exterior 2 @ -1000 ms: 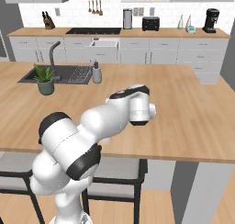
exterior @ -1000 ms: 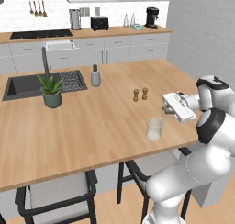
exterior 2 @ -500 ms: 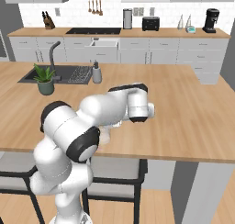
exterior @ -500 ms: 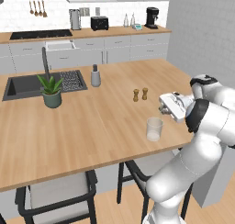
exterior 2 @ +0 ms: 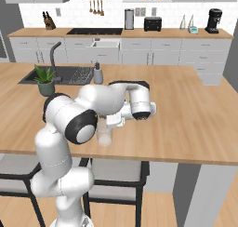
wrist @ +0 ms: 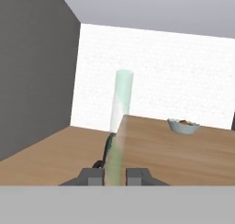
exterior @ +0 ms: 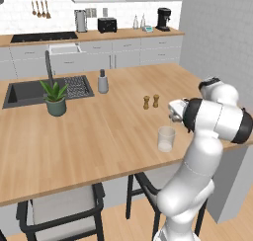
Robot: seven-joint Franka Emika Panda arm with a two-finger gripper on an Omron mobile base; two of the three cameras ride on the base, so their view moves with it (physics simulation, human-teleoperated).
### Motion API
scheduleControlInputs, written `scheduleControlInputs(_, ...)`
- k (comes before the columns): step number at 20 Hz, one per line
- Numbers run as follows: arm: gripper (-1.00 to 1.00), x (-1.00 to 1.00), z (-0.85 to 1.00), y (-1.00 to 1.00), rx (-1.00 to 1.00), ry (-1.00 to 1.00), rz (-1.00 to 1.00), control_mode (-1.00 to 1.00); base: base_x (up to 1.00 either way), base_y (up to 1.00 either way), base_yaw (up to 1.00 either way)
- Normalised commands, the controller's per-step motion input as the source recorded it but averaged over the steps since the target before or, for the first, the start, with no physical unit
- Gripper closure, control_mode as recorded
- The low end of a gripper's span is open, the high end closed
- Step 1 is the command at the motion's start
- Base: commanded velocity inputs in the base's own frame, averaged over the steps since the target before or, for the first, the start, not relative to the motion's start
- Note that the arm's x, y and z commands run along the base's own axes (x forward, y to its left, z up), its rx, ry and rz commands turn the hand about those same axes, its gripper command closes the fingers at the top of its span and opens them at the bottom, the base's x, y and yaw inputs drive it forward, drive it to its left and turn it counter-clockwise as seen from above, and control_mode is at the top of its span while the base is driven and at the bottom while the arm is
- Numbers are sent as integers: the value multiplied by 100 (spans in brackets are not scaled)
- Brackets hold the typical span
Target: Take a straw from the drawer in front and place it inside the glass cup on the dining counter.
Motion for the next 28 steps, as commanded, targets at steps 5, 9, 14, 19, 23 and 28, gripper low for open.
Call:
scheduleControlInputs(5, 100, 11, -15, 0, 0, 0, 6, -100, 0, 0, 0)
scheduleControlInputs(9, 100, 1, -25, 0, 0, -1, 7, -100, 0, 0, 0)
scheduleControlInputs(14, 100, 6, -21, 3, 0, 0, 6, -100, 0, 0, 0)
scheduleControlInputs(19, 100, 27, -1, 1, 0, 0, 4, -100, 0, 0, 0)
scheduleControlInputs(23, 100, 23, 0, 2, 0, 0, 6, -100, 0, 0, 0)
scheduleControlInputs(28, 100, 10, -8, 10, 0, 0, 6, -100, 0, 0, 0)
